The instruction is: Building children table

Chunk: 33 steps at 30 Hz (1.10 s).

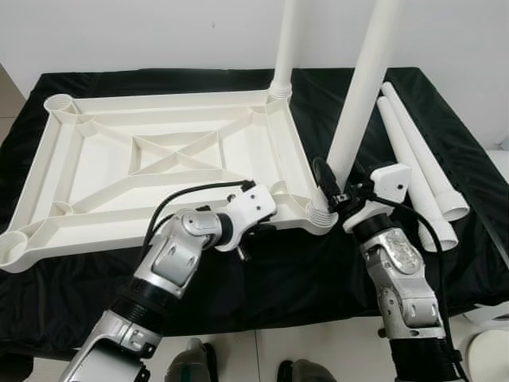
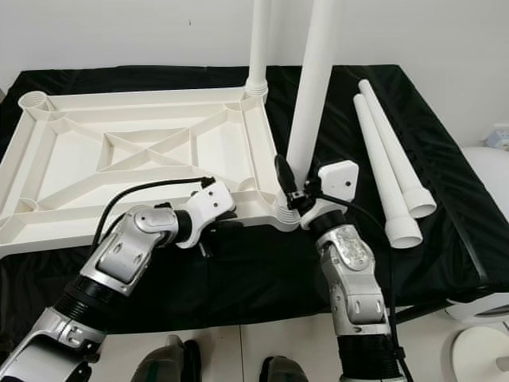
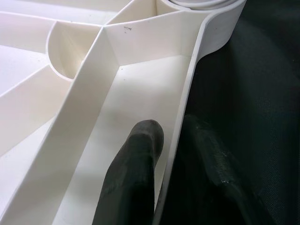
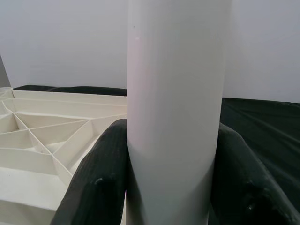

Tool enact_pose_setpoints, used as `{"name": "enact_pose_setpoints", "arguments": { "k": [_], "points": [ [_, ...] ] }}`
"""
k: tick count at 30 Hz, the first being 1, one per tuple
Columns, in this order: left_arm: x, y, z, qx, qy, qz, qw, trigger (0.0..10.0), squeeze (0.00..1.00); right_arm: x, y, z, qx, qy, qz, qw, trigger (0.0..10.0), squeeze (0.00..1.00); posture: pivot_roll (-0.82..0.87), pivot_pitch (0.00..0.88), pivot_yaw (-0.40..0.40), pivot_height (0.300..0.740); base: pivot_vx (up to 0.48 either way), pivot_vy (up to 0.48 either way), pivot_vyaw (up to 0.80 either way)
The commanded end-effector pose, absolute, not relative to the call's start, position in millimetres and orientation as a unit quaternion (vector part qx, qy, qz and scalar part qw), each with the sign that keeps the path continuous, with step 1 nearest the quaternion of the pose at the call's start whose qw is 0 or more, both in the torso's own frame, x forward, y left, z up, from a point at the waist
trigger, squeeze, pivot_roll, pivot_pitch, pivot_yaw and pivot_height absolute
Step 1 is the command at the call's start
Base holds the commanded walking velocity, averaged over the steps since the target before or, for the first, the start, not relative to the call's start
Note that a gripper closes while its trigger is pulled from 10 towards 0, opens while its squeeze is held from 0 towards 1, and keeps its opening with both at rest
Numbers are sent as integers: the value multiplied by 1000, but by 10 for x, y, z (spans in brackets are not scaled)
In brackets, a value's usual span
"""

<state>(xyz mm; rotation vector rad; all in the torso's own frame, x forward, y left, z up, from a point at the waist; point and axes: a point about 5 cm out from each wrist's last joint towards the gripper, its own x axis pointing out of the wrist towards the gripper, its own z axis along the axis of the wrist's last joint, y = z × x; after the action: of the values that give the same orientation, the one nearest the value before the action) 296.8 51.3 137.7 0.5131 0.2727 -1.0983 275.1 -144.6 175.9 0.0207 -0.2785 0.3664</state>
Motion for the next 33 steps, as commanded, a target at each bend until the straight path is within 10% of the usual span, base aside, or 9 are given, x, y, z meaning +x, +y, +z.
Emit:
{"name": "enact_pose_setpoints", "arguments": {
  "k": [1, 33],
  "points": [
    [2988, 474, 1464, 239, 97, -492, 832, 10000, 0, 2744, -1379, 1477, 18, -70, 192, 979, 10000, 0, -16, 100, 15, 740, 0, 0, 0],
    [2979, 463, 1505, 239, 89, -494, 831, 10000, 0, 2656, -1412, 1423, 14, -86, 195, 977, 10000, 0, -17, 99, 21, 740, 0, 0, 0]
  ]
}}
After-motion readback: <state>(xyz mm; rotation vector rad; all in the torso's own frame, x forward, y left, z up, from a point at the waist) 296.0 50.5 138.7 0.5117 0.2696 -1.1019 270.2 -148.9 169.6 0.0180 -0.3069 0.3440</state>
